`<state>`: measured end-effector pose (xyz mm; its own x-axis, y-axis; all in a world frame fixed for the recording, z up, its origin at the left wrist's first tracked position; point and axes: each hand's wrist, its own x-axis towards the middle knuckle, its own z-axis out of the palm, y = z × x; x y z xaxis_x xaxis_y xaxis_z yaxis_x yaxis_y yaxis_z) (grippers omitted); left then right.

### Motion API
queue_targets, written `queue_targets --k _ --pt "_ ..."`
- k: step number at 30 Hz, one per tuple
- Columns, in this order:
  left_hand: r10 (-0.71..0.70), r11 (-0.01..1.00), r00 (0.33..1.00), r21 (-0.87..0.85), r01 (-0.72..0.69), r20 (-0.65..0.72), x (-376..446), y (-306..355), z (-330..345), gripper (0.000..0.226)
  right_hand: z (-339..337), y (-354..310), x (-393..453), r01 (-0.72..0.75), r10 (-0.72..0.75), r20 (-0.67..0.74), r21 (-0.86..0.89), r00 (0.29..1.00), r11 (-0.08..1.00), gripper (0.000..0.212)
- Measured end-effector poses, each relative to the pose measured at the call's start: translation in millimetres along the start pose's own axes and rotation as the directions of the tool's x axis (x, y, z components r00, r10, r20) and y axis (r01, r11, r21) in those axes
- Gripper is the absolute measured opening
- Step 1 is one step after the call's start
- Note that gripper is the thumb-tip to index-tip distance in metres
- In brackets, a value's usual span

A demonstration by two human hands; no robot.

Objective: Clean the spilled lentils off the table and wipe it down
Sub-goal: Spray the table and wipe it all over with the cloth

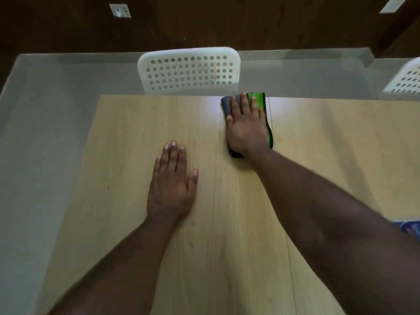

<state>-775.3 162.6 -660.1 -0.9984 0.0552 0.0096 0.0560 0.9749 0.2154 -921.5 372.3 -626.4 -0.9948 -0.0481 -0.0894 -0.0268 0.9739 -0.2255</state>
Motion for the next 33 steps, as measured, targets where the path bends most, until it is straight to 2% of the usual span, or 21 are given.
queue_targets --k 6,8,10,13,15,20,24,26,28,33 --pt "-0.046 0.998 0.999 0.049 0.045 0.01 0 2 -4 0.076 0 7 -67 0.28 -0.278 0.092 -0.008 0.956 0.96 0.062" --pt "-0.052 0.997 0.998 0.053 0.051 0.019 1 2 -3 0.076 -2 26 -78 0.265 -0.264 0.078 -0.008 0.961 0.964 0.061" --pt "-0.054 0.997 0.998 0.047 0.053 0.019 3 2 -3 0.077 -4 37 -61 0.17 -0.169 0.03 -0.028 0.985 0.985 0.061" --pt "-0.05 0.998 0.999 0.05 0.049 0.022 2 1 -3 0.077 -6 24 -15 0.051 -0.051 -0.005 -0.045 0.999 0.998 0.064" --pt "-0.047 0.998 0.999 0.054 0.046 0.017 1 2 -4 0.077 -4 7 7 0.034 -0.035 -0.009 -0.04 0.999 0.999 0.065" --pt "-0.037 0.998 0.999 0.054 0.037 0.001 0 2 -2 0.076 4 -29 -8 0.202 -0.2 0.04 -0.059 0.979 0.978 0.064" --pt "-0.046 0.998 0.999 0.041 0.046 -0.012 -1 2 -4 0.075 0 -10 -67 0.346 -0.343 0.113 -0.006 0.933 0.938 0.061" --pt "-0.042 0.998 0.999 0.036 0.042 -0.011 0 1 -3 0.075 -3 14 -81 0.327 -0.325 0.109 -0.001 0.939 0.945 0.06" --pt "-0.04 0.999 0.999 0.034 0.04 -0.01 2 1 -2 0.076 -5 29 -68 0.248 -0.247 0.06 -0.017 0.967 0.968 0.06" --pt "-0.036 0.998 0.999 0.054 0.036 -0.001 2 2 0 0.078 -7 10 11 0.072 -0.072 -0.003 -0.037 0.997 0.997 0.063"
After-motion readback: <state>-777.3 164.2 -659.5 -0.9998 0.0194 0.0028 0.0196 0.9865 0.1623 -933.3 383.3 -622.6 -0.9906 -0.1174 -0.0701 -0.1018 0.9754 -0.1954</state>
